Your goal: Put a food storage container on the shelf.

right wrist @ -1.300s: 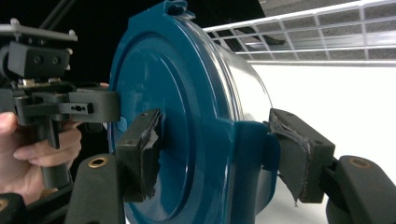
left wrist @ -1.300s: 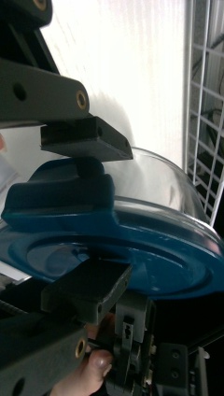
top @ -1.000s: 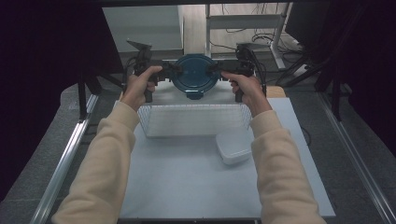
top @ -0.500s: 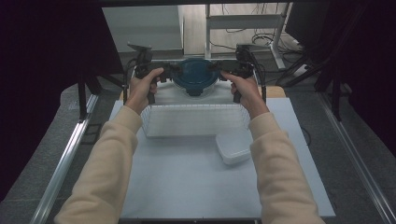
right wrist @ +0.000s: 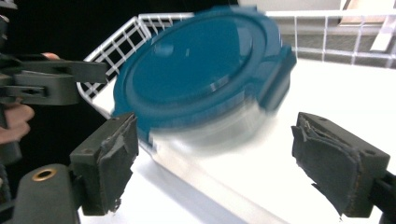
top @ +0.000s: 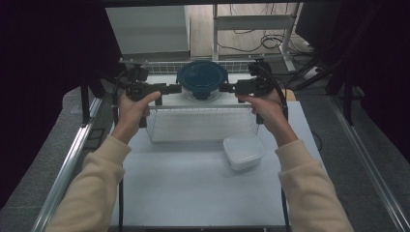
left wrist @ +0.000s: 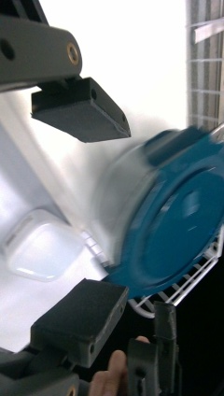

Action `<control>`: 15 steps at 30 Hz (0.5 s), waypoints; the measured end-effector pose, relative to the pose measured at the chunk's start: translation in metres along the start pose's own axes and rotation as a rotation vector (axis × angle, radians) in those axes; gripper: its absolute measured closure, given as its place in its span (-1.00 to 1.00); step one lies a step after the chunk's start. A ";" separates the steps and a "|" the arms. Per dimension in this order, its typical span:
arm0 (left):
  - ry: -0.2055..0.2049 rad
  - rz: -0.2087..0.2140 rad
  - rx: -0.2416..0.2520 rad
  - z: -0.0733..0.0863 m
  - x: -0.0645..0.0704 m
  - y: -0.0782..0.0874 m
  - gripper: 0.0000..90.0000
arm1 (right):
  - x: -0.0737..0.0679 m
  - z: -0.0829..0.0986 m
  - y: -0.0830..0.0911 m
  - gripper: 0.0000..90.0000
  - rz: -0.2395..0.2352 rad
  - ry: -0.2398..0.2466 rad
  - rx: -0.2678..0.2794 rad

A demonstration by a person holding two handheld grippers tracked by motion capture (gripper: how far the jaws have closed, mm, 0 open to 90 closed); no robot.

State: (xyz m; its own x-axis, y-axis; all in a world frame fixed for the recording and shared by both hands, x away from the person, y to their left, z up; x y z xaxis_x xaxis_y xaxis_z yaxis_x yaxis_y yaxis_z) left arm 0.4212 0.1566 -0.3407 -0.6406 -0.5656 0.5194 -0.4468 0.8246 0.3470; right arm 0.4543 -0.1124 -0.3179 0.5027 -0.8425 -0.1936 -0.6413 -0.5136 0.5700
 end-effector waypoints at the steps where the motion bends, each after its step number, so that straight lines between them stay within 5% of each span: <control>1: -0.018 0.000 -0.009 0.008 0.005 0.003 -0.52 | 0.000 0.015 0.009 -0.62 -0.006 0.027 0.003; 7: -0.069 0.006 -0.030 0.049 0.022 0.021 -0.49 | 0.004 0.055 0.030 -0.55 0.012 0.077 0.007; 15: -0.093 -0.018 -0.059 0.089 0.027 0.029 -0.48 | 0.017 0.108 0.053 -0.51 0.021 0.078 0.009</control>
State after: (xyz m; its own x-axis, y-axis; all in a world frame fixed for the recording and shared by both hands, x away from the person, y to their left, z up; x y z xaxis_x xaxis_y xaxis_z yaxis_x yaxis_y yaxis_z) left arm 0.3347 0.1644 -0.3861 -0.6889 -0.5767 0.4392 -0.4228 0.8118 0.4028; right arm 0.3655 -0.1715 -0.3772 0.5321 -0.8383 -0.1190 -0.6575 -0.4976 0.5658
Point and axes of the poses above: each handheld gripper's, and its own axes: y roughly backward along the jaws, z roughly out of its underside, x roughly to its right, the point moved 5 cm from there along -y, roughly forward along the jaws, and after that the axes turned 12 degrees about z, right-handed, at the moved point
